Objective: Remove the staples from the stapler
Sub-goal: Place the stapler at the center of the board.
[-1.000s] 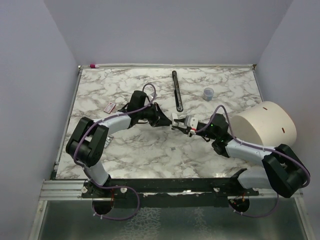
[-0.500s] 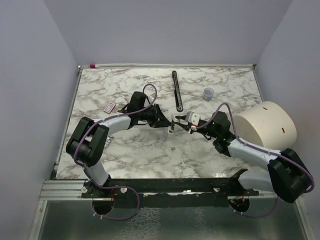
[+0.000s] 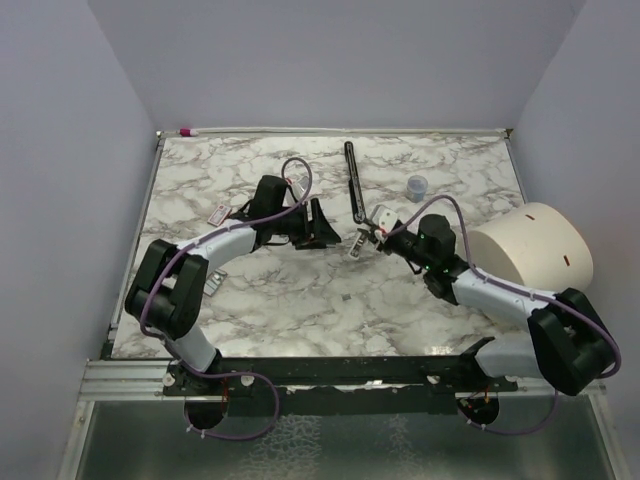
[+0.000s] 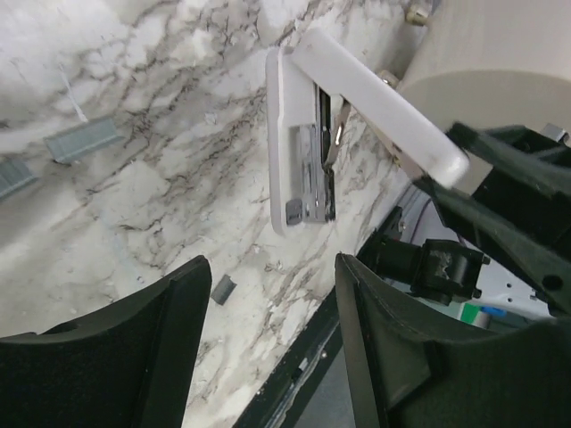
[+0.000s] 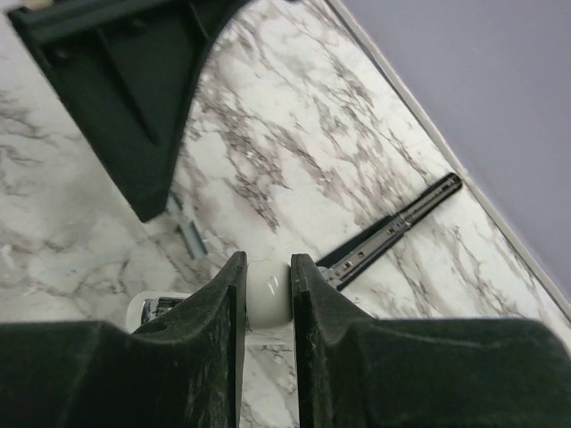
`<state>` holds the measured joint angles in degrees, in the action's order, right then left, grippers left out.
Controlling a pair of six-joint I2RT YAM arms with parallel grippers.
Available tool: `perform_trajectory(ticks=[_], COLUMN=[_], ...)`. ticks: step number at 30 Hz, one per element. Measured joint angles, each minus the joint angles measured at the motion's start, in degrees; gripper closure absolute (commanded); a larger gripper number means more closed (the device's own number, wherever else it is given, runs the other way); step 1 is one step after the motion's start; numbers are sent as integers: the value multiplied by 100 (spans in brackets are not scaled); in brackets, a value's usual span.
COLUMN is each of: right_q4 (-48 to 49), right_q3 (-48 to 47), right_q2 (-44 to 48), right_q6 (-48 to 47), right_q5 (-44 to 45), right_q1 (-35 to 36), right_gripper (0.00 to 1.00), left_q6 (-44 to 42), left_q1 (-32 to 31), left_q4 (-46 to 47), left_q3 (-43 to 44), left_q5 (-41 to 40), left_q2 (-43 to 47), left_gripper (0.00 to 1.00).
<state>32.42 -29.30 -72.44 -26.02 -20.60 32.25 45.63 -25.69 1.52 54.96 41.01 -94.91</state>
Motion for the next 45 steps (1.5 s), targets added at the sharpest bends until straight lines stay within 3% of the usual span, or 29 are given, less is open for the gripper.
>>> perform_trajectory(ticks=[5, 21, 32, 34, 42, 45], right_q4=[-136, -109, -111, -149, -474, -579], right_q3=[-581, -3987, -6004, -6312, -6645, -6645], right_q2=[-588, -3746, -5637, -5939, -6264, -6262], right_q6=[-57, 9, -380, -468, -581, -529], right_q5=[527, 1895, 2822, 2977, 3152, 3145], right_q1=[-254, -1209, -1464, -1482, -1495, -1495], right_gripper=[99, 99, 99, 90, 31, 19], left_q6=[-546, -1779, -2509, -2601, -2756, -2763], left_q1=[142, 168, 208, 208, 212, 214], left_q4=[-573, -1257, -1283, -1346, -1355, -1349], left_q3=[483, 2044, 1657, 1523, 1438, 1427], left_q5=[-415, -1993, -2828, -2938, -3145, -3150], left_q2=[260, 575, 494, 494, 501, 505], left_gripper=[31, 30, 30, 30, 30, 30])
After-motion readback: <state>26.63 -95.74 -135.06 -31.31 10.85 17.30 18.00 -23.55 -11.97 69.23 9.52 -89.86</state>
